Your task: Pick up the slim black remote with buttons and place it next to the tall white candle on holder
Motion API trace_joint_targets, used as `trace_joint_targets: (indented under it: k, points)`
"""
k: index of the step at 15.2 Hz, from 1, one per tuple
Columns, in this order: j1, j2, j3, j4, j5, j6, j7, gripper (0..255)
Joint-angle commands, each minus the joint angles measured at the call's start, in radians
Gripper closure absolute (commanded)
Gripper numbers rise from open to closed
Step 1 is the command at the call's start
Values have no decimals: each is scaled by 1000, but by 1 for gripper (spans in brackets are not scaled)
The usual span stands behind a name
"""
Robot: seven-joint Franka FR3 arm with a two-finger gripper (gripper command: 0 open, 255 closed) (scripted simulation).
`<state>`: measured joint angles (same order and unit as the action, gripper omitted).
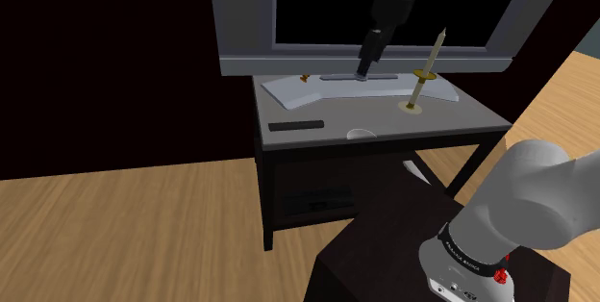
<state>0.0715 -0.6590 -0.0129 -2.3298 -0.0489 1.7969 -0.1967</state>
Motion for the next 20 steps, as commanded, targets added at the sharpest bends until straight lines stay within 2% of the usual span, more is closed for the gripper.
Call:
trace_joint_targets:
  k: [1, 10, 20]
  points:
    - [14, 58, -16, -8, -9, 63, -58, 0]
    - [74, 355, -62, 25, -21, 303, -297, 0]
    - [119, 715, -61, 163, -6, 497, -550, 0]
